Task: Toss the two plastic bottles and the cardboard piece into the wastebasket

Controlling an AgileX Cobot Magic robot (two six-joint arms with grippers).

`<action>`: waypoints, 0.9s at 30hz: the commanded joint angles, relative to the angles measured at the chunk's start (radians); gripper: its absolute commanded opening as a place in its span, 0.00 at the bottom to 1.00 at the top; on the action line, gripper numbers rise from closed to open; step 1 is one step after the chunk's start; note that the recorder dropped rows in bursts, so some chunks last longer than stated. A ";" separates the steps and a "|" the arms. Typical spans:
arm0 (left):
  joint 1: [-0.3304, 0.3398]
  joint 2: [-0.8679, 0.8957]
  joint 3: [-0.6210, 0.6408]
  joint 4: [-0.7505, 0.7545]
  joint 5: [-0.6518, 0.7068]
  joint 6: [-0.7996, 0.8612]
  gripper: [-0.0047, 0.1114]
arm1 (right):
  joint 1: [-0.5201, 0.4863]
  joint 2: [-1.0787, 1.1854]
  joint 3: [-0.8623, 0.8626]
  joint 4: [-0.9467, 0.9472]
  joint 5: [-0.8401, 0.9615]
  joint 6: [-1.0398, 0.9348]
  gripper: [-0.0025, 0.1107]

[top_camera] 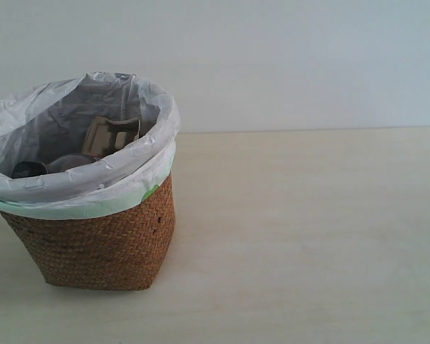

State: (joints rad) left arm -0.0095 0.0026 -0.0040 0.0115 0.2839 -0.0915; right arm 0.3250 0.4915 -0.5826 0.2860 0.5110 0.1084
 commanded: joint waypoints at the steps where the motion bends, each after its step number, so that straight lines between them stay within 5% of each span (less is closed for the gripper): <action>1: 0.000 -0.003 0.004 0.005 -0.007 -0.005 0.07 | 0.004 -0.005 0.004 -0.003 -0.003 -0.005 0.02; 11: 0.000 -0.003 0.004 0.005 -0.007 -0.005 0.07 | 0.033 -0.050 0.026 -0.069 -0.012 -0.039 0.02; 20: 0.000 -0.003 0.004 0.005 -0.007 -0.005 0.07 | 0.033 -0.383 0.479 -0.099 -0.568 -0.082 0.02; 27: 0.000 -0.003 0.004 0.005 -0.007 -0.005 0.07 | -0.054 -0.423 0.580 -0.099 -0.636 -0.137 0.02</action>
State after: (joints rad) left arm -0.0095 0.0026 -0.0040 0.0115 0.2839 -0.0915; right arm 0.2996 0.0862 -0.0282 0.1926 -0.0968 0.0000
